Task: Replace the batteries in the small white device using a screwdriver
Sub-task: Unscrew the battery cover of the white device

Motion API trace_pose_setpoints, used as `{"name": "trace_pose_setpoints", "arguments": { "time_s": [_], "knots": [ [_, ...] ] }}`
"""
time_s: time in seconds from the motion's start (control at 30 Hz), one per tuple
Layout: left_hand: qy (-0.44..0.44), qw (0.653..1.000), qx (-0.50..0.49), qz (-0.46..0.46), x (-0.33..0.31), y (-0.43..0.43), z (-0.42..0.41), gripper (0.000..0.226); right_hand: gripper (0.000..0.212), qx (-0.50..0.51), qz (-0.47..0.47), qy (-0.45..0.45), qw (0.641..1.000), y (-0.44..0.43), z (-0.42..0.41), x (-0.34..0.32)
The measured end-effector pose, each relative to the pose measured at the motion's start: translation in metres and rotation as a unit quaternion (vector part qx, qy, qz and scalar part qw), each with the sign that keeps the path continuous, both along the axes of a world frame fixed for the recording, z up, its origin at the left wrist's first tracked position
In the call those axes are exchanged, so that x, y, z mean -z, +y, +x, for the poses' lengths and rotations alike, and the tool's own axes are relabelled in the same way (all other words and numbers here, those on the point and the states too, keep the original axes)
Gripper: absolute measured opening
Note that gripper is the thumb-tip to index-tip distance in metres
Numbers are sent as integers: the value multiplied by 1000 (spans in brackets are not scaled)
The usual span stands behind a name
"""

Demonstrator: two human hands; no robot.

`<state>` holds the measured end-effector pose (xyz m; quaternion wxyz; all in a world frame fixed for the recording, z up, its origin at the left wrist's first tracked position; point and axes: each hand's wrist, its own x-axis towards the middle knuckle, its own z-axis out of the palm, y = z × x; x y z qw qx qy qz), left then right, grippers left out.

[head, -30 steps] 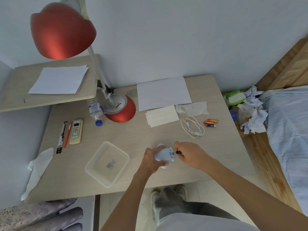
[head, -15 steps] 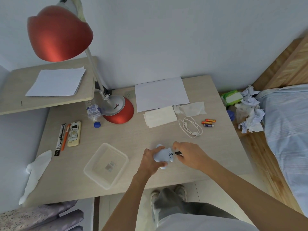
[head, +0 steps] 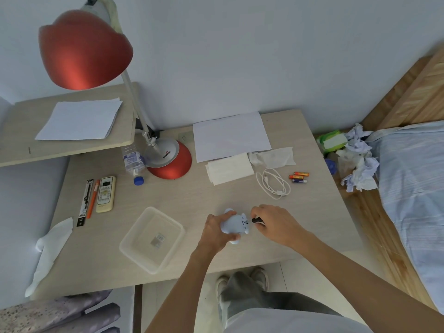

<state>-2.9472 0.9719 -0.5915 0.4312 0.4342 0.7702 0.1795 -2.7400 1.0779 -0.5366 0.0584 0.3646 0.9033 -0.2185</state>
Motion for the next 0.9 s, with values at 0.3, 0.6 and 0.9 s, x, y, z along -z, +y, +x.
{"name": "trace_pose_setpoints", "arguments": {
  "time_s": [0.3, 0.6, 0.9],
  "knots": [
    [4, 1000, -5, -3, -1, -1, 2, 78, 18, 13, 13, 3, 1000, 0, 2, 3],
    [9, 1000, -4, -1, 0, 0, 2, 79, 19, 15, 12, 12, 1000, 0, 4, 5],
    [5, 1000, -5, 8, 2, -4, 0, 79, 13, 103, 27, 86, 991, 1, 24, 3]
  ]
}}
